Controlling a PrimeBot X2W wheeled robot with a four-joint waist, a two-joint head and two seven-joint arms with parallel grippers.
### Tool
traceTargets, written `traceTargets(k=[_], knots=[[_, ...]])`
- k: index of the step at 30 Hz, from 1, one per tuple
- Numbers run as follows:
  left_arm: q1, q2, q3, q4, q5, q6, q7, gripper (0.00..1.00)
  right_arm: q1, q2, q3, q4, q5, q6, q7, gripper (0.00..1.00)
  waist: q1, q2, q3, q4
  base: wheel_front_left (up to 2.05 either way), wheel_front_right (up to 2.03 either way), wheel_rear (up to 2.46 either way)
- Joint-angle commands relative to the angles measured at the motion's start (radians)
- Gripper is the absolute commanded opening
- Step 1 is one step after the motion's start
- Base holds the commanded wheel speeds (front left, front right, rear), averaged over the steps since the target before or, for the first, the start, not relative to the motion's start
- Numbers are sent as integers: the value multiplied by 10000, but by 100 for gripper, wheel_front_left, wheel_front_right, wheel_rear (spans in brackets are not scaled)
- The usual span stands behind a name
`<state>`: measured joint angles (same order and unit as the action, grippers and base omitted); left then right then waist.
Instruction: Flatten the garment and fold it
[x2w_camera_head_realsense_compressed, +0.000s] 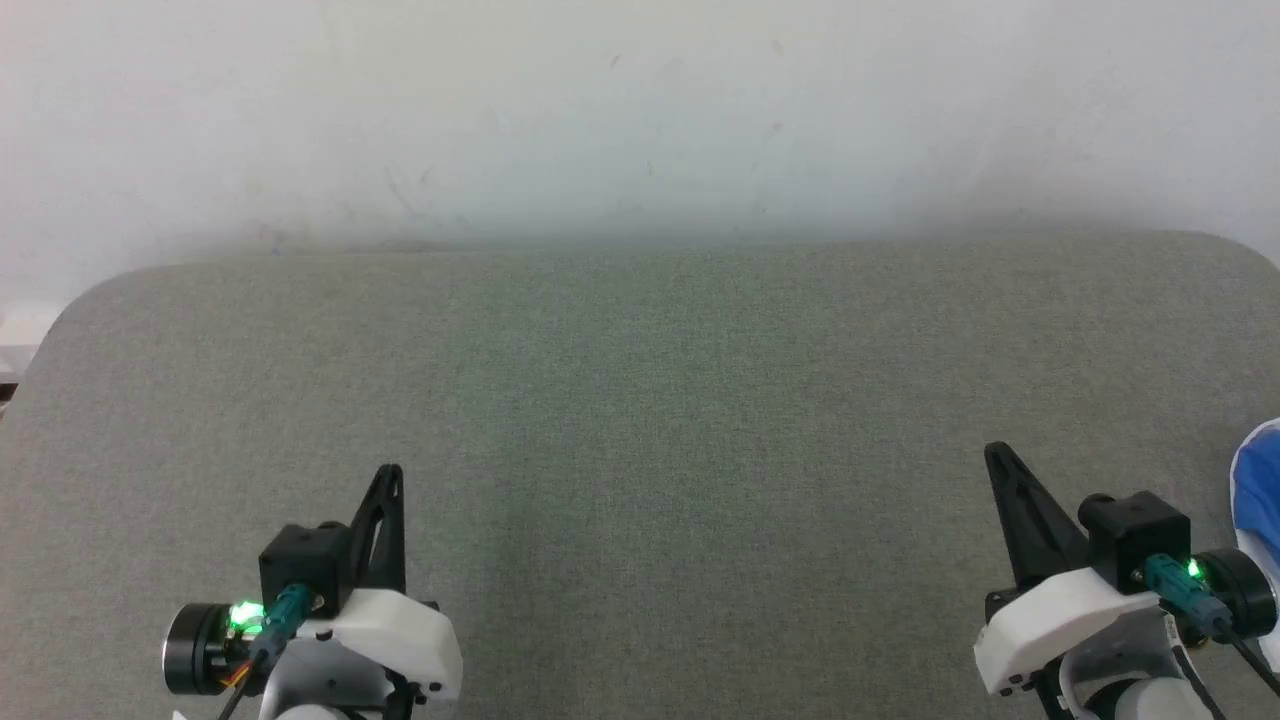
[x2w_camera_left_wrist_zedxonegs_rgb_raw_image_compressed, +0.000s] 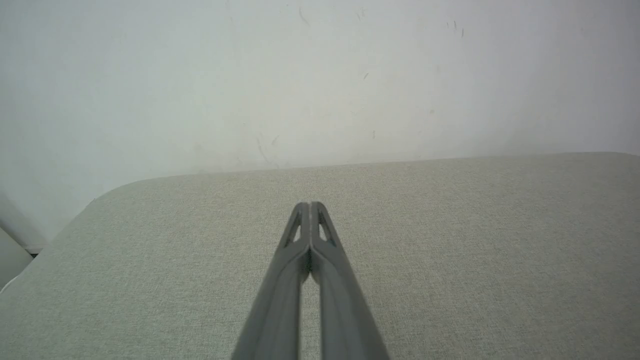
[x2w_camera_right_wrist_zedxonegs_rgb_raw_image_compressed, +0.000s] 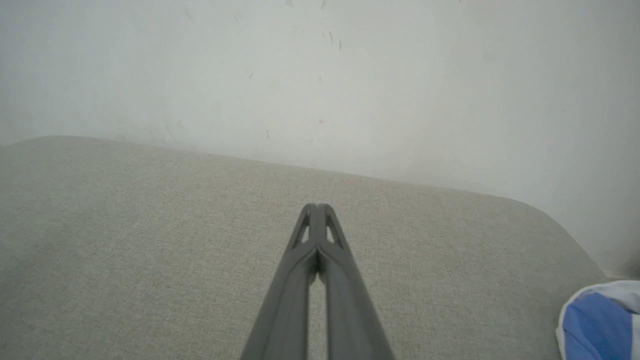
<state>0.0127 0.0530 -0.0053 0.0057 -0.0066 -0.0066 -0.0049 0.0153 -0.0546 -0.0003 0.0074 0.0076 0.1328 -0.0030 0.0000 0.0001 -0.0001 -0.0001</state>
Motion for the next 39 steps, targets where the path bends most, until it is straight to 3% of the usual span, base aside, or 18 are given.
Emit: traceTargets(k=[1, 39], knots=[[-127, -28, 53, -57, 66, 66, 49, 0, -153, 43, 3, -74, -76, -21, 30, 0, 0, -1, 1, 1, 0, 0, 0], [-127, -28, 53, -57, 66, 66, 49, 0, -153, 43, 3, -74, -76, -21, 30, 0, 0, -1, 1, 1, 0, 0, 0]])
